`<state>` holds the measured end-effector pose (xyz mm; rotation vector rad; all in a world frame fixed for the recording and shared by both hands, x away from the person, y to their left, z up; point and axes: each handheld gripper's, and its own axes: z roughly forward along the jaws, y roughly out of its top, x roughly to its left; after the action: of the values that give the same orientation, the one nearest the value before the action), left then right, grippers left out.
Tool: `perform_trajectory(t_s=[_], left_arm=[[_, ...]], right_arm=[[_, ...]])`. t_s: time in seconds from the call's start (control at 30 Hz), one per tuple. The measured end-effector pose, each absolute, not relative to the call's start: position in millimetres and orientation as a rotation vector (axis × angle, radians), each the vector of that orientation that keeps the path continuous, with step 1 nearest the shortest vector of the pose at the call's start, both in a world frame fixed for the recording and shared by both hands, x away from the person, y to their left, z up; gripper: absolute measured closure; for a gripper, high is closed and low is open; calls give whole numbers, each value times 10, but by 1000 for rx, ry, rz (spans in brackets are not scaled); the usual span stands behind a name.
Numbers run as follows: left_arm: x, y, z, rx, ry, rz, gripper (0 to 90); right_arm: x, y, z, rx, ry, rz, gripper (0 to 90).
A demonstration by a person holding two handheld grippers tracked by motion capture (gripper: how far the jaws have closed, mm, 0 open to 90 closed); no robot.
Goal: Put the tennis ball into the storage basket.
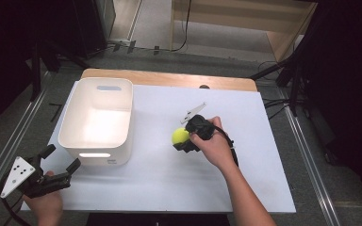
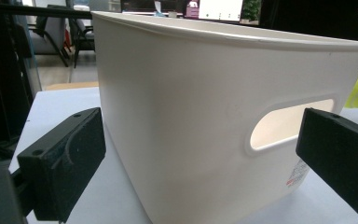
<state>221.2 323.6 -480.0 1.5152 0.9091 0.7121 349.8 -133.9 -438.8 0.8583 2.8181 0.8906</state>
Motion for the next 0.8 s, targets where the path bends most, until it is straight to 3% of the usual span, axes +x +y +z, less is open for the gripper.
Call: perform_trajectory(t_s=[0.8], left_arm=[[2208, 3244, -4800, 1513, 911, 709, 13]], right_arm=[[3626, -1028, -4279, 777, 2863, 900, 239]])
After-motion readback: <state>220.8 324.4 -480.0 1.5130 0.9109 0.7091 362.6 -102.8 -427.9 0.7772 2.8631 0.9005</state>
